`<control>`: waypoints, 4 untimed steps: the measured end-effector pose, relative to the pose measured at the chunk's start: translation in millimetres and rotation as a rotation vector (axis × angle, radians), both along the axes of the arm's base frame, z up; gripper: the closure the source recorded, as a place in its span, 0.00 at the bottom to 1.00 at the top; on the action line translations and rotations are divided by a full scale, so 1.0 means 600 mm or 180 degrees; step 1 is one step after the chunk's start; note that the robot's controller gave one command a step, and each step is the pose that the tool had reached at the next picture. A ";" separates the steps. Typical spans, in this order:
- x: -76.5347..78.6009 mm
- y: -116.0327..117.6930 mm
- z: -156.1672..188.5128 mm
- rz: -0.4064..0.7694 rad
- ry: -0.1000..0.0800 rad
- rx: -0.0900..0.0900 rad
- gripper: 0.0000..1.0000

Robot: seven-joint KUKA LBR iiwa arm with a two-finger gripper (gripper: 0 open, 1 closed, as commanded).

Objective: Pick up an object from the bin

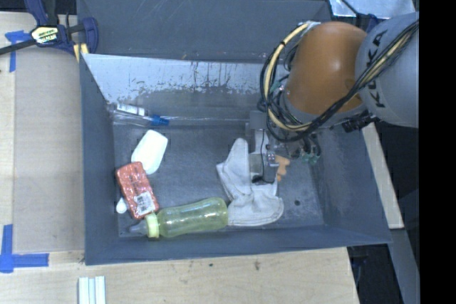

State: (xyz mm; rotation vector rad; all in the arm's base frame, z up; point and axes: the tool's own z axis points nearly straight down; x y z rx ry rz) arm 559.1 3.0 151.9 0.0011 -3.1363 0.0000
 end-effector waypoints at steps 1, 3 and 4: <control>0.003 0.000 0.008 0.0000 -0.0027 0.0000 0.00; 0.029 -0.051 -0.133 -0.0293 -0.0020 0.0002 0.00; -0.008 -0.068 -0.135 -0.0376 -0.0036 0.0004 0.00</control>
Offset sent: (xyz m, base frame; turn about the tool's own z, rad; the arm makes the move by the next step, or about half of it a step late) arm 0.0177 -0.0336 -0.0658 0.0874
